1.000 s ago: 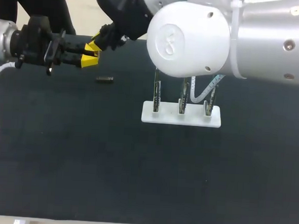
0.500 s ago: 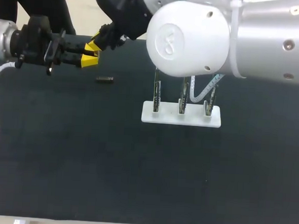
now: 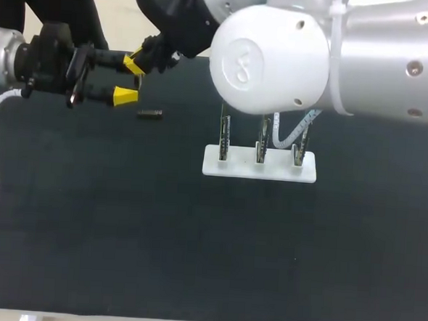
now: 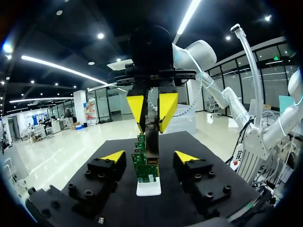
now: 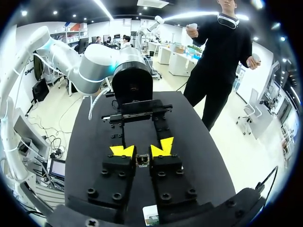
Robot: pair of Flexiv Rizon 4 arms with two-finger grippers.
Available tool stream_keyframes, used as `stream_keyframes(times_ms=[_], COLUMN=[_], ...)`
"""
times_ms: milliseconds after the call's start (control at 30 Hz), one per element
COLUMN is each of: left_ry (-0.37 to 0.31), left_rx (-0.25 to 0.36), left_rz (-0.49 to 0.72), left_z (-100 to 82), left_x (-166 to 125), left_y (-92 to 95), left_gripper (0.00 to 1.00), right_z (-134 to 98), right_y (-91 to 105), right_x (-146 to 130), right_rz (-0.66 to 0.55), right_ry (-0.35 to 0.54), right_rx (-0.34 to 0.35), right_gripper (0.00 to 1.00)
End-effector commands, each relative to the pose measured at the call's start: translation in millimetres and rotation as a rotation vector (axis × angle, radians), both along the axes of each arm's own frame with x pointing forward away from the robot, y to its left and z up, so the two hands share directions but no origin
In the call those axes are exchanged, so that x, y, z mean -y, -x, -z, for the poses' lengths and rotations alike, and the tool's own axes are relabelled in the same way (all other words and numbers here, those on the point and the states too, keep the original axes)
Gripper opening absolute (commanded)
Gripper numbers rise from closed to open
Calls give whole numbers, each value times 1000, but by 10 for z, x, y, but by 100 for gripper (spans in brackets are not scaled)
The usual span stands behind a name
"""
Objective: Pick up the optical module with the left hand, and insert it into the network port with the right hand.
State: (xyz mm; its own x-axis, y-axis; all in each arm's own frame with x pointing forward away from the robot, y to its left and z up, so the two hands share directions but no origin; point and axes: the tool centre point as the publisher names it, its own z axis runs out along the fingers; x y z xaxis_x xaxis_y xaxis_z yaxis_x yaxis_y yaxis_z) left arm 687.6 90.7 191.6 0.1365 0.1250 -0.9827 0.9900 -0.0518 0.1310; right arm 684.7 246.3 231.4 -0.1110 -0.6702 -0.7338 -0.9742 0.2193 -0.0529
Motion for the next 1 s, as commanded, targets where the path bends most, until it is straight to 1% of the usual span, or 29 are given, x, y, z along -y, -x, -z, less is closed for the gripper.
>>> stream_keyframes(times_ms=[33,167,233,300,333,400,467,567,700,800,867,933,1000], left_ry=[1,-3,-21,-80,-94,-141,-202,-299,-398,-435,-422,-429,-398], left_rx=[3,6,14,2,8,2,-14,-36,-48,-42,-28,-26,-13], left_rz=[-2,-6,-15,-30,-35,-30,-30,-17,11,25,30,42,46], left_z=[8,10,20,34,49,74,99,120,144,145,131,120,103], left_x=[-1,-4,-17,-39,-63,-112,-156,-259,-410,-519,-605,-689,-777], left_y=[3,2,-2,-8,-11,-6,1,13,28,34,32,25,5], left_gripper=[100,100,100,100,100,100,100,100,100,100,100,100,100], right_z=[6,10,13,16,18,24,27,28,28,30,34,38,40], right_y=[22,24,25,25,25,25,23,20,19,20,19,19,17], right_x=[7,7,8,10,11,14,20,28,33,41,46,51,55], right_rz=[5,5,4,4,4,3,3,1,0,-1,-2,-3,-4], right_ry=[-1,-1,-1,-2,-2,-3,-3,-3,-3,-3,-3,-4,-4], right_rx=[5,6,7,7,7,8,8,9,8,9,9,11,11], right_gripper=[0,0,0,0,0,0,0,0,0,0,0,0,0])
